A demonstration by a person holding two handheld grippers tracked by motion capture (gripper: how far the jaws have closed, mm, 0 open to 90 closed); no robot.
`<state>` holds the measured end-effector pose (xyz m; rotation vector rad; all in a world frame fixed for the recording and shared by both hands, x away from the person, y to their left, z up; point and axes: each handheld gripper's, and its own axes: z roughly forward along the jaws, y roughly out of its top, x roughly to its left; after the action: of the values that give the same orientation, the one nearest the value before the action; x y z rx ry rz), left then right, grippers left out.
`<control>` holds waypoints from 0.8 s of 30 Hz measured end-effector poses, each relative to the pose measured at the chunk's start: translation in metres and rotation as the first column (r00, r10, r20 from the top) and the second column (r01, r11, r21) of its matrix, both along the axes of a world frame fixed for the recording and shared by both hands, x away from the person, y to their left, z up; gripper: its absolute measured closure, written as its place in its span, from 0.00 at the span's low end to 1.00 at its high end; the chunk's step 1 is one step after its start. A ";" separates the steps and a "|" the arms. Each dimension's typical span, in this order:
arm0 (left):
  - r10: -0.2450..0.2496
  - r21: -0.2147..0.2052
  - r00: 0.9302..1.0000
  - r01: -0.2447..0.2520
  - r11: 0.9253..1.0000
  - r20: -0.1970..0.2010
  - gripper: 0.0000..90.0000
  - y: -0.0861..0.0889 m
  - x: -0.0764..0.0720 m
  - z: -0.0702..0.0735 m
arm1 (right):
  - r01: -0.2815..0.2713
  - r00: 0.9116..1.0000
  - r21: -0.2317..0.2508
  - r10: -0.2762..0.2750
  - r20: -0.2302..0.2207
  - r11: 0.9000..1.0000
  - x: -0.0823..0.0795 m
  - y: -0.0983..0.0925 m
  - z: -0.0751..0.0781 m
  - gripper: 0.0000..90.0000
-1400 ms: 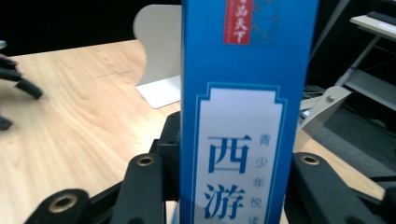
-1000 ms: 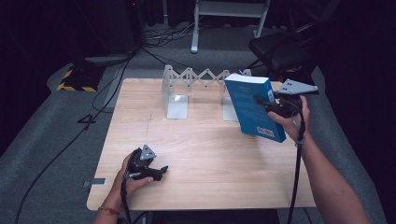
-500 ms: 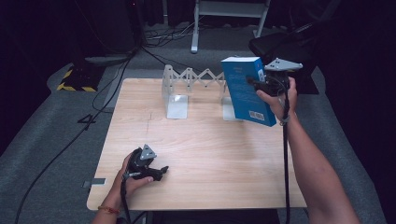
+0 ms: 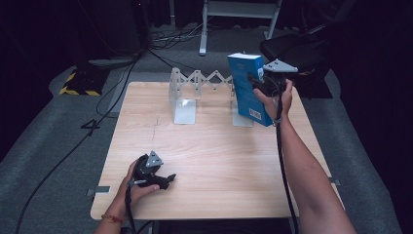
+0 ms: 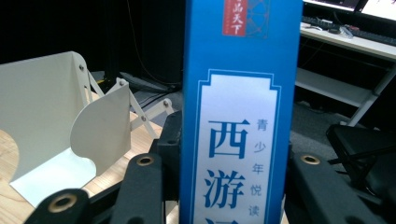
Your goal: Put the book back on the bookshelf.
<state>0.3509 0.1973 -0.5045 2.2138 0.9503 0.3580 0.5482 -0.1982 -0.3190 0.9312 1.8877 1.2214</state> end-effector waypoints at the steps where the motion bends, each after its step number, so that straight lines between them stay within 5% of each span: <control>1: -0.001 0.002 1.000 0.001 1.000 0.001 0.16 0.000 0.000 0.000 | 0.000 1.000 0.008 -0.001 0.013 1.000 -0.001 -0.001 -0.004 0.68; 9: -0.006 0.008 1.000 0.006 1.000 0.005 0.16 0.000 0.000 0.000 | -0.009 0.998 0.087 0.004 0.056 0.996 -0.014 -0.020 -0.033 0.68; 17: -0.002 0.002 1.000 0.002 1.000 0.003 0.16 0.000 0.000 0.000 | -0.035 0.996 0.069 0.029 0.084 0.997 -0.035 -0.032 -0.042 0.68; 24: -0.004 0.001 1.000 0.004 1.000 0.000 0.16 -0.001 0.000 0.000 | -0.048 0.996 0.100 0.040 0.081 0.994 -0.060 -0.054 -0.057 0.67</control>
<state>0.3506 0.1960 -0.5046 2.2162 0.9460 0.3560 0.4879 -0.2526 -0.3763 0.8857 1.8066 1.3720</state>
